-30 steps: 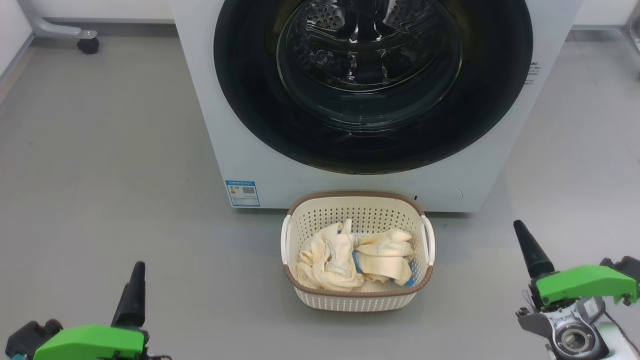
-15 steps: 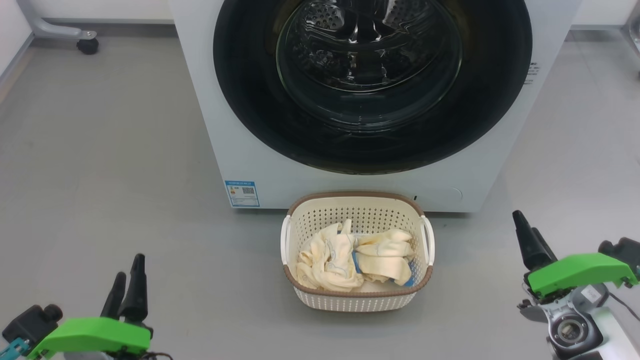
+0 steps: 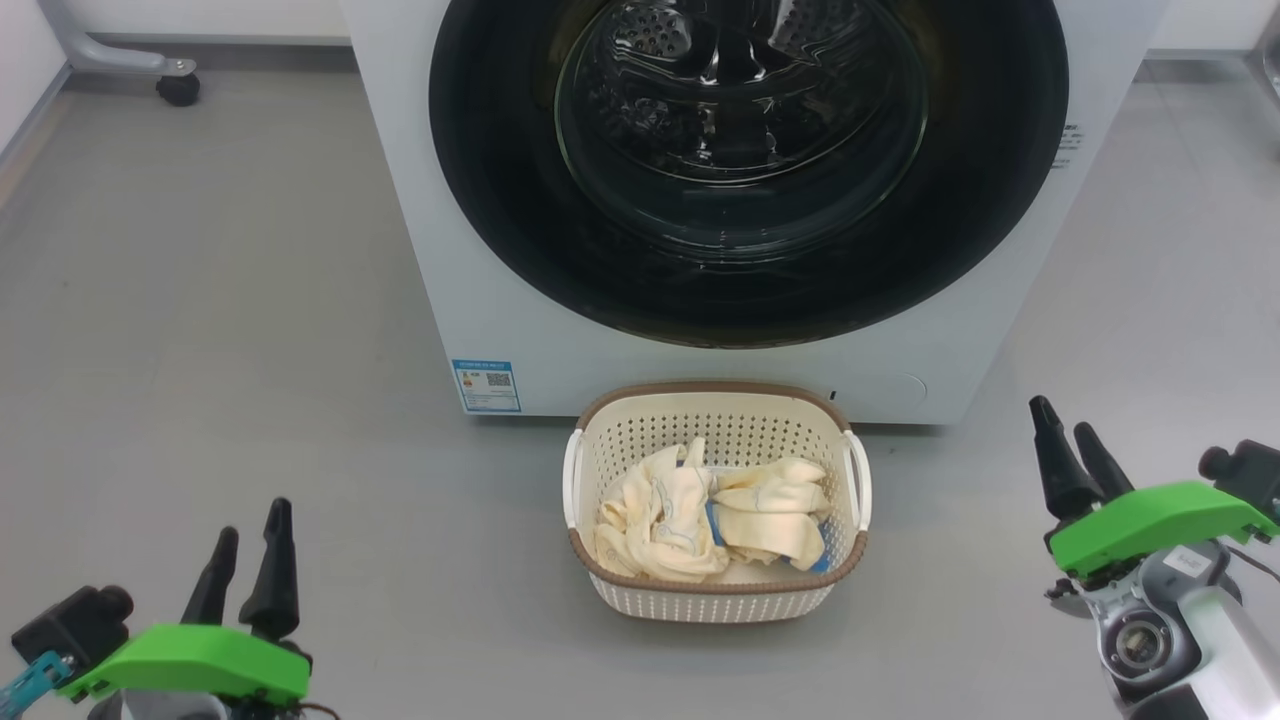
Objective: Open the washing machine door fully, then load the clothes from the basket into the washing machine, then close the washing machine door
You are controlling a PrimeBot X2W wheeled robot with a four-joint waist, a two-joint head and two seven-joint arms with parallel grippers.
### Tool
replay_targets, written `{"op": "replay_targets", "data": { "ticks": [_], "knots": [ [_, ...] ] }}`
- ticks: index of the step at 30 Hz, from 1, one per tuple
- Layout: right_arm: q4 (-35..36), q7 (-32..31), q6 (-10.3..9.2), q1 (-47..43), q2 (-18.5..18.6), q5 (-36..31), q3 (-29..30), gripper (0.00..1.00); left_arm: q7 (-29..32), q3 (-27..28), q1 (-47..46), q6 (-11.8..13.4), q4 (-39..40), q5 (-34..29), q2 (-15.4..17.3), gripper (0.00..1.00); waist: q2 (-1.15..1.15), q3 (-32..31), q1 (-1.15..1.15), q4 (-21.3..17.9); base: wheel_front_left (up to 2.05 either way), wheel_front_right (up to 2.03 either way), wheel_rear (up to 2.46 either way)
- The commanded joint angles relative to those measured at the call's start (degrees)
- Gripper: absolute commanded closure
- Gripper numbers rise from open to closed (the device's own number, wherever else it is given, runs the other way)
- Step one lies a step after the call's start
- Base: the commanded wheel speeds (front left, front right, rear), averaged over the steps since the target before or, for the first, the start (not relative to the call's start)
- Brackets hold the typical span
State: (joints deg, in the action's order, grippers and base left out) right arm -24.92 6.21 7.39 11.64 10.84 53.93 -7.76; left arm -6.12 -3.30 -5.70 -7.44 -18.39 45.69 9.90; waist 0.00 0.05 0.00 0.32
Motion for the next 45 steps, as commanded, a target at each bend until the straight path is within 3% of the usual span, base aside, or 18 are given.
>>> {"op": "replay_targets", "data": {
  "ticks": [1,45],
  "knots": [
    [1.23,1.03,0.06,3.73,1.85,-2.00,-0.85,0.00,-1.15,1.33,-3.41,-0.02,1.41,-2.32,1.86,0.00,0.00,0.03,0.00,-0.02,0.00,0.00,0.00],
    [-1.47,8.30,0.10,7.42,6.40,-24.27,-5.40,0.00,-8.39,-0.10,-6.99,-0.04,-0.38,-26.97,5.94,0.00,0.00,0.37,0.00,-1.14,0.00,0.00,0.00]
  ]
}}
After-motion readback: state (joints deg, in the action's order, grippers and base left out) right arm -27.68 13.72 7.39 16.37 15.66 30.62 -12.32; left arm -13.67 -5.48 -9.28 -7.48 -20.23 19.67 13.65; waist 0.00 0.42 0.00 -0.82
